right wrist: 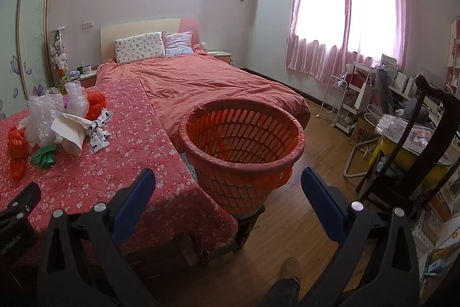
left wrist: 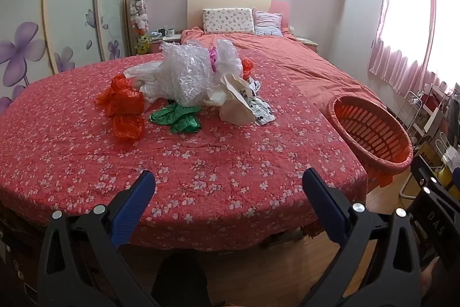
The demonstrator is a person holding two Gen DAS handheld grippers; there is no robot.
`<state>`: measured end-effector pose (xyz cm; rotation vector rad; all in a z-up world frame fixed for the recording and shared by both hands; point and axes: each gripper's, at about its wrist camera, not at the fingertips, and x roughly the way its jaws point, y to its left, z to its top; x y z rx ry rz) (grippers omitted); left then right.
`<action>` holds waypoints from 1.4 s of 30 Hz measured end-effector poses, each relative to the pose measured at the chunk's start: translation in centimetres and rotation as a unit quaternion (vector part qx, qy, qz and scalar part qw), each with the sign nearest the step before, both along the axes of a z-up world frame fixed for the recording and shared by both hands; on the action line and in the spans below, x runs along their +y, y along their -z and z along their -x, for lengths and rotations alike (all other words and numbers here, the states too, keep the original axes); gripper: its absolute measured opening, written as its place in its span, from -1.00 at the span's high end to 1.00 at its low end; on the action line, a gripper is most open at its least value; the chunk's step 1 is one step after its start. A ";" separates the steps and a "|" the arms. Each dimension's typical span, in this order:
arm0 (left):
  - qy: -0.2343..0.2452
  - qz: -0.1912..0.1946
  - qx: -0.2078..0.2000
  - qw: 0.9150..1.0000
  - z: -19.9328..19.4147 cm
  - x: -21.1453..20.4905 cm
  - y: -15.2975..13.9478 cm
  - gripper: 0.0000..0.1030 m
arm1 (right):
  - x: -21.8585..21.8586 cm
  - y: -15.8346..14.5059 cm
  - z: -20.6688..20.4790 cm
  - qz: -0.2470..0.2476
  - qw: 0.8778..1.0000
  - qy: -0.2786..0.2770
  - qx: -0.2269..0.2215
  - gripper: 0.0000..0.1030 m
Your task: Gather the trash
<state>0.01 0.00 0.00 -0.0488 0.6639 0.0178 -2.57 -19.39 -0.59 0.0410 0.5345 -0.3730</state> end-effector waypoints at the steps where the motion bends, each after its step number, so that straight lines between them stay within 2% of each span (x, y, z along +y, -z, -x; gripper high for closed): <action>1: 0.000 0.000 0.000 1.000 0.0 0.0 0.0 -0.96 | 0.0 0.0 0.0 0.001 1.000 0.000 -0.001 -0.92; 42: 0.000 0.001 -0.001 1.000 0.0 0.0 0.0 -0.96 | 0.0 -0.1 -0.2 0.003 1.000 0.000 0.000 -0.92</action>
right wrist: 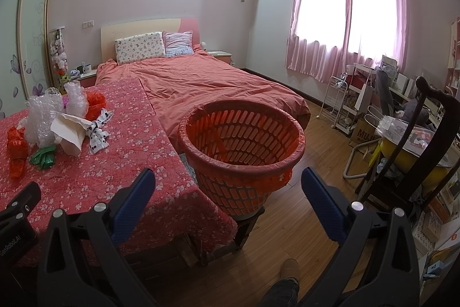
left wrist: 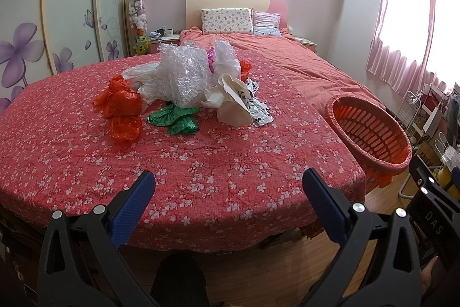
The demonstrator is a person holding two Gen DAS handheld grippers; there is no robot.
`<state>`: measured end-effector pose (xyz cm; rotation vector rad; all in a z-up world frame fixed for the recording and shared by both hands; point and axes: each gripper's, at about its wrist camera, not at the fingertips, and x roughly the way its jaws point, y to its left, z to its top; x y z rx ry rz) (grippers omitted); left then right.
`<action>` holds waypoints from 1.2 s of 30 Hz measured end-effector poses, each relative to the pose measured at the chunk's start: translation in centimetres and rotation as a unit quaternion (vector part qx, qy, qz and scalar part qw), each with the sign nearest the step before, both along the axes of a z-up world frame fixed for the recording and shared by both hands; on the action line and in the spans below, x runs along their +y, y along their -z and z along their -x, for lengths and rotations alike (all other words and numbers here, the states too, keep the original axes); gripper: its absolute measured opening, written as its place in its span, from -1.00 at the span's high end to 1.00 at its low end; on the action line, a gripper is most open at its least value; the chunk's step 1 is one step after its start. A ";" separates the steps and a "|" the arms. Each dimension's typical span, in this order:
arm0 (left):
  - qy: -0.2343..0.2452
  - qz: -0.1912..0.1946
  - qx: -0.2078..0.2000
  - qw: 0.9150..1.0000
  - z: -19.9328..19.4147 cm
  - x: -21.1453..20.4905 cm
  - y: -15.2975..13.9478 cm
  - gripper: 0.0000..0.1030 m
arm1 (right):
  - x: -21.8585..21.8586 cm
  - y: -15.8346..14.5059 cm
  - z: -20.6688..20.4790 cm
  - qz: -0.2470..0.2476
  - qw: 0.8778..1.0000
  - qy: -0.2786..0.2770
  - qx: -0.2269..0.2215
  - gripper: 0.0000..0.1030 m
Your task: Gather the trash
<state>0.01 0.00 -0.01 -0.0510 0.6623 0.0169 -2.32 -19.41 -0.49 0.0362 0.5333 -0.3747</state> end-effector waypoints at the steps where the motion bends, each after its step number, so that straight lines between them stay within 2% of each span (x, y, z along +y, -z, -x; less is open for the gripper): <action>1: 0.000 0.000 0.000 1.000 0.0 0.0 0.0 -0.96 | 0.0 0.0 0.0 0.000 1.000 0.000 0.000 -0.92; 36: 0.001 0.000 -0.001 1.000 -0.1 0.0 0.2 -0.96 | 0.0 0.0 0.0 0.000 1.000 0.001 -0.001 -0.92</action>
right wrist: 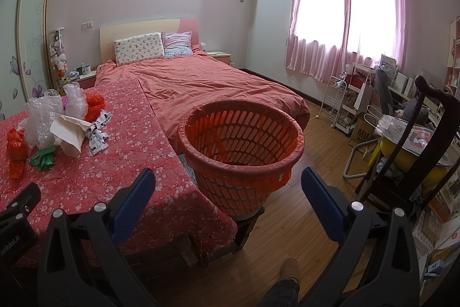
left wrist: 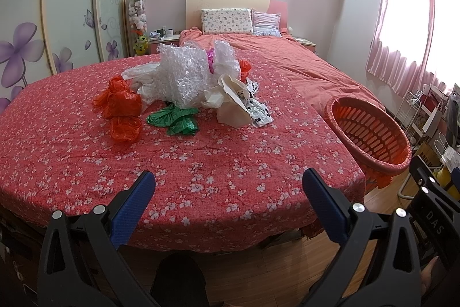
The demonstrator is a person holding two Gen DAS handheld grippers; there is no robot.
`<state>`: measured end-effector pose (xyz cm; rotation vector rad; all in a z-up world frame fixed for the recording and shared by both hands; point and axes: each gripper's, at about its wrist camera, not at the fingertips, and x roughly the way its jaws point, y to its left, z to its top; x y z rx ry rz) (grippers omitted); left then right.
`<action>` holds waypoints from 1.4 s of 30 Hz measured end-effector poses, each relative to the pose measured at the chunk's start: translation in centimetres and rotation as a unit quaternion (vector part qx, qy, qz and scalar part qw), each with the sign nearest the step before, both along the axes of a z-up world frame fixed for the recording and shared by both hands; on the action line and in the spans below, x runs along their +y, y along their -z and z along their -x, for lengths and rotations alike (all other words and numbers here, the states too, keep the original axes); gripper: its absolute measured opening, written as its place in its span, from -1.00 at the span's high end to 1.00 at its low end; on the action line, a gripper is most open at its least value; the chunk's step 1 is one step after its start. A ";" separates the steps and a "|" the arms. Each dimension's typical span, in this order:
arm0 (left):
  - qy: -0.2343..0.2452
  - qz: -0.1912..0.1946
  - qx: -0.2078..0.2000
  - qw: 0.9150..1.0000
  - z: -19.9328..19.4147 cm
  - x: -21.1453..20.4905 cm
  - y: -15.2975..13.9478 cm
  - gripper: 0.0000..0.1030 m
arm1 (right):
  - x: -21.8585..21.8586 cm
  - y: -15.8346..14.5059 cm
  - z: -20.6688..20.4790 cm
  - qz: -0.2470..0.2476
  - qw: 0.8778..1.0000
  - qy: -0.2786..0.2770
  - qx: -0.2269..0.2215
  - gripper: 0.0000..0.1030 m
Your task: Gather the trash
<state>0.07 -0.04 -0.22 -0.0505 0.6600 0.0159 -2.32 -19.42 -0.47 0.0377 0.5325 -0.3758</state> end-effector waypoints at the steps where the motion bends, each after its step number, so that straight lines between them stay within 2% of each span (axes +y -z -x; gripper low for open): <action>1: 0.000 0.000 0.000 1.000 0.0 0.0 0.0 -0.96 | 0.0 0.0 0.0 0.000 1.000 0.000 0.000 -0.92; 21: -0.001 0.005 -0.001 1.000 -0.1 -0.6 -0.4 -0.96 | -0.1 -0.1 -0.2 -0.001 1.000 0.001 -0.001 -0.92; 29: -0.012 0.009 -0.004 1.000 -1.0 1.4 0.1 -0.96 | 0.1 -0.2 -1.3 -0.003 1.000 -0.004 0.003 -0.92; 35: -0.035 0.012 -0.008 0.999 -2.0 4.2 0.4 -0.96 | 2.6 -0.2 -3.6 -0.010 0.999 -0.039 0.007 -0.92; 42: -0.079 0.029 0.001 0.996 -3.4 9.7 1.1 -0.96 | 7.1 -0.4 -7.6 -0.052 0.991 -0.119 0.007 -0.92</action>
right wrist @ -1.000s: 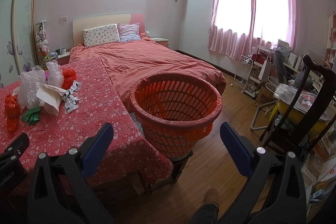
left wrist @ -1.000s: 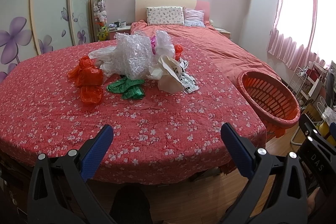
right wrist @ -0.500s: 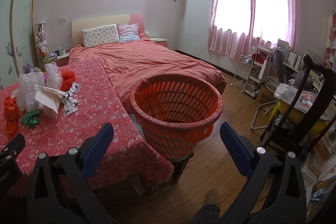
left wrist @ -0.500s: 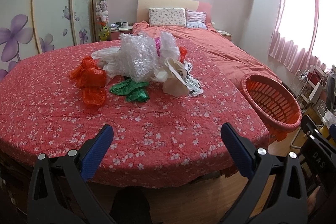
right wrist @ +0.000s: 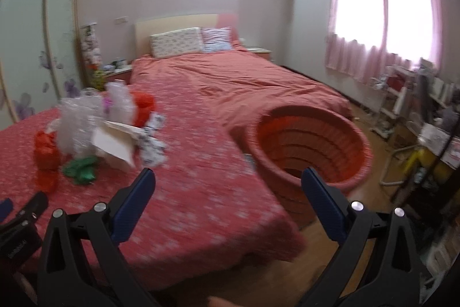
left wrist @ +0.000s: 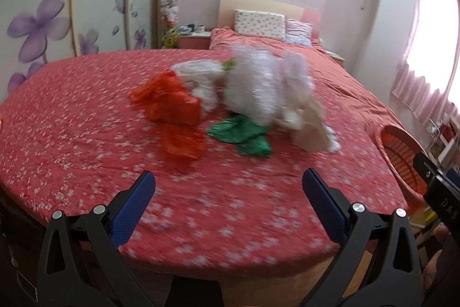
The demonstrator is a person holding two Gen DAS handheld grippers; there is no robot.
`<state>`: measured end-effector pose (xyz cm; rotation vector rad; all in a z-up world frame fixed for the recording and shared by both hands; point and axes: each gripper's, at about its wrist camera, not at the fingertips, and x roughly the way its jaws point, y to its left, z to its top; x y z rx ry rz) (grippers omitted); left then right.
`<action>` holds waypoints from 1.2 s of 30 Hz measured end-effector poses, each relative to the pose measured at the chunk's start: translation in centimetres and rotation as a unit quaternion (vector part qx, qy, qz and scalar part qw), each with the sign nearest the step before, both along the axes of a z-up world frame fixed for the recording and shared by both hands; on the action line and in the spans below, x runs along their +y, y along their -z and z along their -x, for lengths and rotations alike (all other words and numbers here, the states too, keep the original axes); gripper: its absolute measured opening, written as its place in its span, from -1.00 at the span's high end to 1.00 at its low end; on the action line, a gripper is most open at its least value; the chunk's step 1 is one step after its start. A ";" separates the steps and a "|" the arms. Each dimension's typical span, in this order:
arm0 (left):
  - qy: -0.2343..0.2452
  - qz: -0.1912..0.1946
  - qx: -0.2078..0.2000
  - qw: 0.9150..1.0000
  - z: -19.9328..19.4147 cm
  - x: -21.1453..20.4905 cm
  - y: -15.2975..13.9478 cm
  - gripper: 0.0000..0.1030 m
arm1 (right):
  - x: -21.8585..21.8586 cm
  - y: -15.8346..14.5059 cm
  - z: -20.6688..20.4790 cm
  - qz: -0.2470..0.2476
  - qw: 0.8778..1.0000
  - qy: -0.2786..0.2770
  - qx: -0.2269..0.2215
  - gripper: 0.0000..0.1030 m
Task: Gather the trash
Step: 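Grasp the white tissue with the right tool while the left tool grasps an orange plastic bag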
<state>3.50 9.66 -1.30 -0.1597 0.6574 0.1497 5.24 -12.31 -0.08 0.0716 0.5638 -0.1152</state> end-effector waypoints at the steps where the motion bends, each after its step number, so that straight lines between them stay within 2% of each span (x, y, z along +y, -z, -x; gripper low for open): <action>1: -0.012 0.000 0.003 1.000 -0.3 1.1 0.1 -0.96 | 0.7 0.1 -0.8 -0.010 1.000 -0.013 0.005 -0.92; 3: -0.030 -0.003 0.005 1.000 -0.8 2.7 0.3 -0.96 | 2.1 0.1 -2.6 -0.036 0.998 -0.042 0.011 -0.92; 7: -0.066 -0.010 -0.001 0.998 -1.6 5.8 0.1 -0.96 | 5.2 0.2 -5.4 -0.051 0.995 -0.087 0.014 -0.84; 10: -0.087 -0.005 0.005 0.996 -2.7 8.2 0.1 -0.96 | 7.5 0.5 -6.7 -0.049 0.992 -0.119 0.019 -0.71; 13: -0.096 0.014 0.009 0.995 -3.5 9.8 0.3 -0.96 | 9.6 1.1 -7.8 -0.026 0.990 -0.133 0.025 -0.52; 15: -0.099 0.024 0.011 0.995 -4.1 10.6 0.5 -0.96 | 10.8 1.9 -8.8 -0.010 0.990 -0.132 0.036 -0.31; 19: -0.088 0.024 0.007 0.996 -5.2 10.9 0.4 -0.89 | 11.5 3.8 -11.1 0.003 0.991 -0.122 0.059 -0.05; 20: -0.081 0.022 0.005 0.996 -5.6 10.8 0.3 -0.84 | 11.6 4.0 -11.4 0.006 0.991 -0.120 0.061 0.12; 21: -0.076 0.021 0.004 0.997 -6.0 10.7 0.2 -0.82 | 11.3 4.1 -11.5 0.006 0.991 -0.119 0.064 0.38; 23: -0.065 0.021 0.003 0.998 -6.8 10.3 0.1 -0.72 | 10.9 4.3 -11.6 0.002 0.990 -0.123 0.066 0.70; 25: -0.055 0.023 0.004 0.998 -7.9 10.0 0.0 -0.64 | 10.5 4.0 -11.4 -0.001 0.991 -0.123 0.060 0.81; 26: -0.050 0.024 0.005 0.998 -8.2 9.8 0.0 -0.61 | 10.1 3.8 -11.2 -0.004 0.991 -0.124 0.056 0.93; 33: -0.022 0.019 0.043 0.999 -11.1 8.6 1.2 -0.39 | 7.8 2.6 -9.5 -0.012 0.993 -0.116 0.030 0.95; 36: -0.020 0.020 0.062 0.998 -11.6 8.3 2.1 -0.21 | 6.8 2.4 -8.9 -0.013 0.994 -0.109 0.026 0.95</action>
